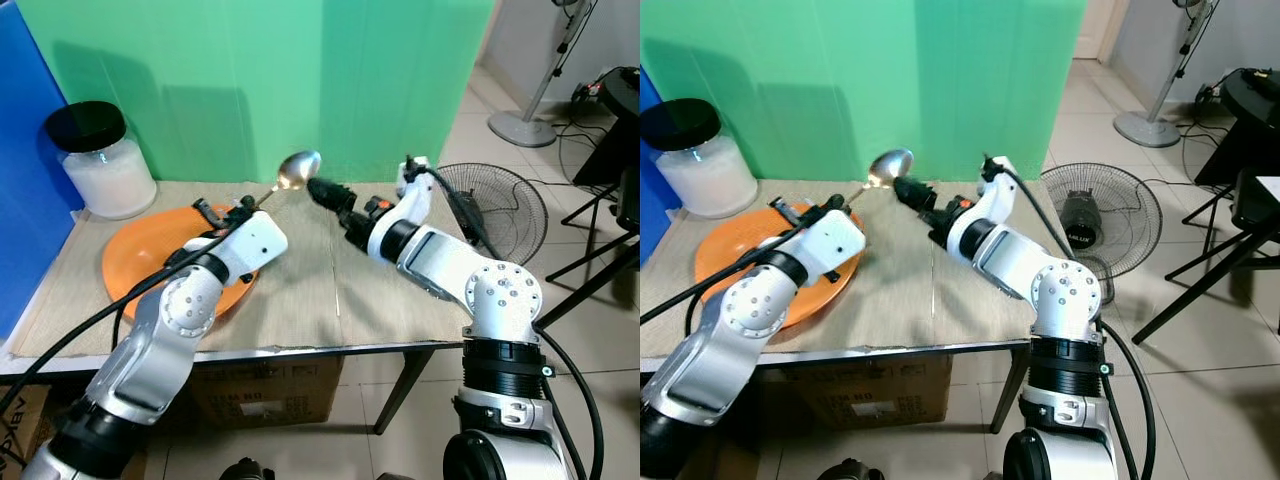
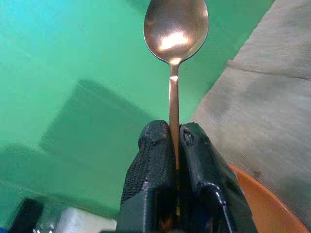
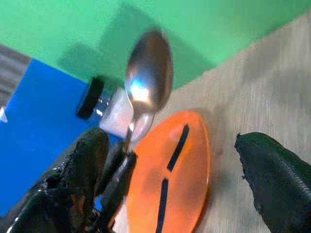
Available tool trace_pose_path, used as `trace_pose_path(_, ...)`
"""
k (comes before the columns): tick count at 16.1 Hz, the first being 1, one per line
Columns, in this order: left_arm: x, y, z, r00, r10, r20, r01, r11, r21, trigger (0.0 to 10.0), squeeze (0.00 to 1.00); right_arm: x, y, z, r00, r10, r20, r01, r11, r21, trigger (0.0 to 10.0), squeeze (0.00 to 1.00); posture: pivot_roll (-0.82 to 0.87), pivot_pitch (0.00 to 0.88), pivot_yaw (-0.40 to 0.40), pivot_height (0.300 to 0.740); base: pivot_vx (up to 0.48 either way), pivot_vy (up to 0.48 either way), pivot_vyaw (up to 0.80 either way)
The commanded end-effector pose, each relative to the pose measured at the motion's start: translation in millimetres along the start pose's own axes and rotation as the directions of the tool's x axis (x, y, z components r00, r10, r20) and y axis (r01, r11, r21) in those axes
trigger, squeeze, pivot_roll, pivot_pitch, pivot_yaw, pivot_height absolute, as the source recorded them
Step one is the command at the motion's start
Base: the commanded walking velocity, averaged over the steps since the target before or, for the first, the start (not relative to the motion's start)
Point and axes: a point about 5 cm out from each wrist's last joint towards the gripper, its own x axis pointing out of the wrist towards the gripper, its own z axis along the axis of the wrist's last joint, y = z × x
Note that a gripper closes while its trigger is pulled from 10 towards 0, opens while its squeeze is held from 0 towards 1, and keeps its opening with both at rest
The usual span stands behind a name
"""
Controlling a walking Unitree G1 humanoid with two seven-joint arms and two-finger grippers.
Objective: Setting the table
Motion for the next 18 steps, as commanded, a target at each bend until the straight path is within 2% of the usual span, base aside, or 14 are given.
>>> trace_pose_path(1, 1.7, -0.6, 5, 1.000, -0.010, 0.025, 0.009, 0.999, 0.038, 0.0, 0.00, 24.9, 63.1, -33, 0.969, 0.236, -0.078, -0.226, 0.966, 0.126, 10.0, 0.00, -0.03, 0.011, -0.035, 0.740, 0.000, 0.000, 0.00)
trace_pose_path(5, 6.2, -10.9, 18, 0.994, -0.073, 0.086, 0.064, 0.992, 0.105, 0.0, 0.00, 26.9, 55.1, -38, 0.972, 0.211, -0.104, -0.197, 0.972, 0.128, 10.0, 0.00, -0.03, 0.017, -0.033, 0.740, 0.000, 0.000, 0.00)
trace_pose_path(7, 8.3, -21.5, 24, 0.986, -0.122, 0.110, 0.106, 0.985, 0.139, 0.0, 0.00, 27.7, 56.3, -37, 0.968, 0.231, -0.094, -0.211, 0.960, 0.181, 10.0, 0.00, -0.03, 0.018, -0.031, 0.740, 0.000, 0.000, 0.00)
trace_pose_path(11, 9.9, -27.5, 29, 0.981, -0.143, 0.131, 0.121, 0.980, 0.160, 0.0, 0.00, 29.7, 52.4, -34, 0.979, 0.193, -0.066, -0.178, 0.965, 0.191, 10.0, 0.00, -0.03, 0.019, -0.027, 0.740, 0.000, 0.000, 0.00)
trace_pose_path(12, 10.0, -27.8, 30, 0.981, -0.144, 0.131, 0.122, 0.979, 0.161, 0.0, 0.00, 30.6, 48.6, -31, 0.985, 0.165, -0.044, -0.153, 0.967, 0.202, 7.5, 0.00, -0.03, 0.019, -0.026, 0.740, 0.000, 0.000, 0.00)
trace_pose_path(13, 10.2, -28.1, 30, 0.981, -0.142, 0.131, 0.121, 0.979, 0.162, 0.0, 0.00, 31.0, 46.7, -30, 0.987, 0.157, -0.036, -0.146, 0.965, 0.217, 0.0, 0.00, -0.03, 0.020, -0.026, 0.740, 0.000, 0.000, 0.00)
trace_pose_path(18, 11.3, -28.1, 31, 0.980, -0.139, 0.142, 0.113, 0.978, 0.178, 0.0, 0.00, 31.2, 44.4, -30, 0.988, 0.151, -0.044, -0.137, 0.963, 0.230, 0.0, 0.00, -0.03, 0.019, -0.027, 0.740, 0.000, 0.000, 0.00)
